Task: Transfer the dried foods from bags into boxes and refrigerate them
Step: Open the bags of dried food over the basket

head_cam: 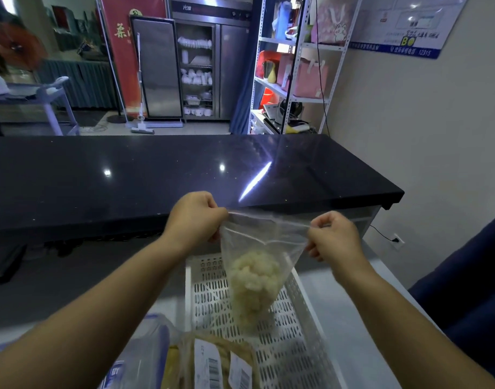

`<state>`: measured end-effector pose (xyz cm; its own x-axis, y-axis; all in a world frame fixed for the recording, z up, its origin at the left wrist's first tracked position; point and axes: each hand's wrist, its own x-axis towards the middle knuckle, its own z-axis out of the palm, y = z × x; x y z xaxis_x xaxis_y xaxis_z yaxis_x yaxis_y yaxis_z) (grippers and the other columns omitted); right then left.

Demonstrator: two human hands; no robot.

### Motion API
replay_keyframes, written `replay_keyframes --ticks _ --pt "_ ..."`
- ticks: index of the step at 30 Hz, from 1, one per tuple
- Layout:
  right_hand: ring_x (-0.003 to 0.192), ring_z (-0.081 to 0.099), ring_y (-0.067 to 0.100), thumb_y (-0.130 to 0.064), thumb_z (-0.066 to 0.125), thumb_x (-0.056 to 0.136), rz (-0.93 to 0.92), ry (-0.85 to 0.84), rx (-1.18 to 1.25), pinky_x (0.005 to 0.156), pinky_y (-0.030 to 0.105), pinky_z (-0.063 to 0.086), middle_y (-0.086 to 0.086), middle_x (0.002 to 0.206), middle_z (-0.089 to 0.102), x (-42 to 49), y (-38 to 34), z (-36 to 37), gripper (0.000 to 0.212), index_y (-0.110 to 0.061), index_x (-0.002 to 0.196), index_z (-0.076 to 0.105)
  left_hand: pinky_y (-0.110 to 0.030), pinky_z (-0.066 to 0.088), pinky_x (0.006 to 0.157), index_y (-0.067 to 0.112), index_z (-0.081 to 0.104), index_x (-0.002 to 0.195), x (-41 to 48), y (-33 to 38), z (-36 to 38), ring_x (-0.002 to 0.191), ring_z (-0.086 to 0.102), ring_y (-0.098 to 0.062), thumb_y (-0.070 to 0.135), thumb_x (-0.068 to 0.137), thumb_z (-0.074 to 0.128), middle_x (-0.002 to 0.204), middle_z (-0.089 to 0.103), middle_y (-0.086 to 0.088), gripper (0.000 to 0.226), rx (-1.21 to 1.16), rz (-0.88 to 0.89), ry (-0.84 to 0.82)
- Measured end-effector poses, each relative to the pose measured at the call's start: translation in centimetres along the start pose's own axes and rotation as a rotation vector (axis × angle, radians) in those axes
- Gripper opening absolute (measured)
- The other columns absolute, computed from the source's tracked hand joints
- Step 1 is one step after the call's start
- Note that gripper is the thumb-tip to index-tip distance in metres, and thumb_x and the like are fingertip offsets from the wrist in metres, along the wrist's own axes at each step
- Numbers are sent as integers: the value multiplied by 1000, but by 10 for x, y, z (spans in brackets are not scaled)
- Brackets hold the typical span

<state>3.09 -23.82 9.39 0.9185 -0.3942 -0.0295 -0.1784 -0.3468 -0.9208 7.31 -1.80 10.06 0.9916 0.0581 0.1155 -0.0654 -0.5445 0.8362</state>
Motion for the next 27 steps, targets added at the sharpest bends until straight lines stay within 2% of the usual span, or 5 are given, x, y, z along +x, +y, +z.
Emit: replay_keyframes --ticks 6,11,18,21,27 --pt "34 50 8 5 51 78 -53 45 17 34 18 38 9 54 59 21 -11 -18 14 -9 79 53 -43 58 61 3 57 67 7 6 2 49 64 -24 15 75 61 55 67 -10 15 59 16 -62" --pt "45 55 12 -2 60 81 3 -68 -42 40 21 43 9 61 62 22 5 -11 7 -8 84 56 -39 56 58 10 55 62 4 -10 13 46 58 -19 18 78 68 52 65 -8 22 106 -68 -187" --pt "43 52 7 -14 66 83 -85 -105 -2 40 18 42 8 65 62 16 -1 5 13 -6 88 57 -41 57 60 7 60 66 -2 -15 3 51 62 -21 24 80 67 58 68 -7 24 114 -71 -153" --pt "50 56 7 -19 69 83 -157 -122 -34 44 19 45 5 69 62 12 -8 18 16 -9 88 58 -40 58 62 11 61 63 -10 -20 -5 56 67 -23 23 81 67 57 68 -4 23 142 -92 -153" --pt "41 53 2 -12 66 84 -200 -243 -21 40 15 42 7 69 62 -6 -16 61 9 -10 86 57 -39 57 65 15 65 63 -28 -63 -33 57 64 -18 27 80 64 60 69 -3 20 274 -203 -60"
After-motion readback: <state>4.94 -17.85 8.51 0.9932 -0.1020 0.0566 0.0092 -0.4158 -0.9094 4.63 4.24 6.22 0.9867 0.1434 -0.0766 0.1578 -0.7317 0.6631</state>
